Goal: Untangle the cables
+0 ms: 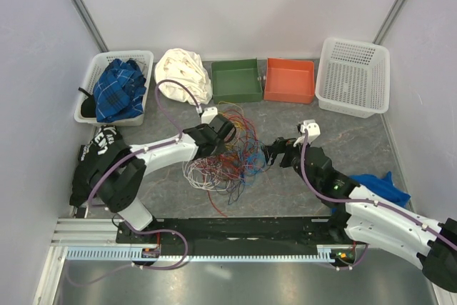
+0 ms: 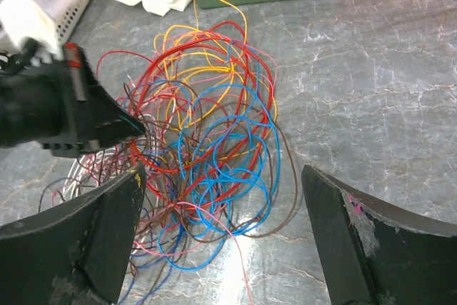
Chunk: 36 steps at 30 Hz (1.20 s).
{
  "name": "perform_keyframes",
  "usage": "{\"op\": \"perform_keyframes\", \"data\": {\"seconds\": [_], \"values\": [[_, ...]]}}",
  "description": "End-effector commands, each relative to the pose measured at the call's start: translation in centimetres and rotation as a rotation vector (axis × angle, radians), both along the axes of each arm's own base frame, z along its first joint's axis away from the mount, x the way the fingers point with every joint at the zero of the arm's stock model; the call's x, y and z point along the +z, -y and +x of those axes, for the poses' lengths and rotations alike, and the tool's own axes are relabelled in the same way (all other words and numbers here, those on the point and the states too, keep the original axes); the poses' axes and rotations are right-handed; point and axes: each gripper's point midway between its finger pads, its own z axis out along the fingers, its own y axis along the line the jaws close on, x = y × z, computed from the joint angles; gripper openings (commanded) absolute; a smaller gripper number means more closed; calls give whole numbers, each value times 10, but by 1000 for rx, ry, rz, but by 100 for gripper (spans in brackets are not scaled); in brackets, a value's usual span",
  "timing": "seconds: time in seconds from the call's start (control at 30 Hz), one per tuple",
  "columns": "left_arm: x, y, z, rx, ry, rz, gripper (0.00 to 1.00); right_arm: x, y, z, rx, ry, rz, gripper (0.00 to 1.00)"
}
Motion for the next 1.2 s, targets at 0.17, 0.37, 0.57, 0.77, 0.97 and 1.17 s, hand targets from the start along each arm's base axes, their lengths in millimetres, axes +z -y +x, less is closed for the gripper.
{"op": "perform_keyframes", "data": {"seconds": [0.17, 0.37, 0.57, 0.77, 0.97, 1.17], "values": [[165, 19, 5, -191, 304, -219, 2, 49, 4, 10, -69, 89, 127, 98], [222, 27, -22, -370, 386, -321, 2, 83, -3, -8, 23, 187, 312, 97], [224, 30, -30, -425, 393, -337, 2, 129, -33, -17, 184, 238, 363, 93], [213, 34, -33, -446, 386, -354, 2, 146, -62, -2, 229, 218, 410, 83], [211, 33, -37, -459, 389, -359, 2, 155, -78, 16, 214, 210, 496, 72], [210, 30, -41, -467, 399, -366, 2, 142, -90, 28, 266, 93, 685, 67]]}}
